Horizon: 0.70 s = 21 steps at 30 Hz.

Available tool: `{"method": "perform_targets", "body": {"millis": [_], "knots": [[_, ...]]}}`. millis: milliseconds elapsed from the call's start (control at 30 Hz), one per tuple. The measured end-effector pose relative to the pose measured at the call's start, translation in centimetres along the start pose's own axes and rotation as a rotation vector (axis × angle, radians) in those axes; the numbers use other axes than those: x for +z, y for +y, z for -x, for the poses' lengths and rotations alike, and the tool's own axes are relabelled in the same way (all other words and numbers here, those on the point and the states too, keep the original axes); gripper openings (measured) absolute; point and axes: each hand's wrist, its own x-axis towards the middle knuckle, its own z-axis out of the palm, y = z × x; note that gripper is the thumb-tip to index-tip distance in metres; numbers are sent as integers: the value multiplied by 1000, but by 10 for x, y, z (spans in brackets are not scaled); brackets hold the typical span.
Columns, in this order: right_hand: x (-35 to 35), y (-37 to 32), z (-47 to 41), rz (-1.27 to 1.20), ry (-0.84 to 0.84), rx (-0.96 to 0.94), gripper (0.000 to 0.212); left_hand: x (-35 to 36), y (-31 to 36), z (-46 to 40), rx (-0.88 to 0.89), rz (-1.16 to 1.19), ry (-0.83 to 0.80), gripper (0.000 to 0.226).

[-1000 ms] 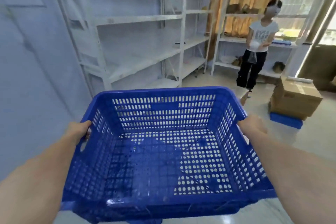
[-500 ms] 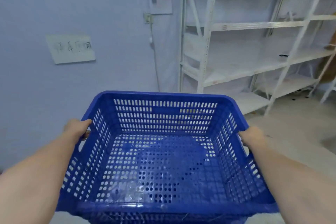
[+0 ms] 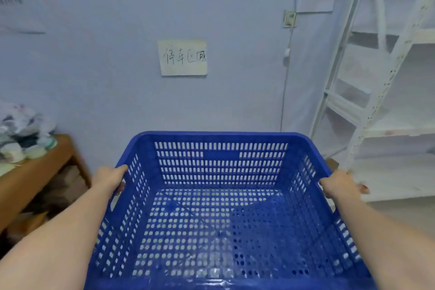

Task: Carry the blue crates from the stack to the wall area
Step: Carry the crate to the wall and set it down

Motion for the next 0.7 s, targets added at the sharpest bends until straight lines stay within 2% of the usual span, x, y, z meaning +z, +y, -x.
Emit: {"method": "perform_targets", "body": {"millis": [400, 700], "knots": [[85, -151, -126, -71, -96, -131, 27, 22, 14, -138, -147, -9, 126, 52], [152, -256, -168, -108, -108, -72, 31, 42, 27, -262, -180, 101, 21, 43]]}}
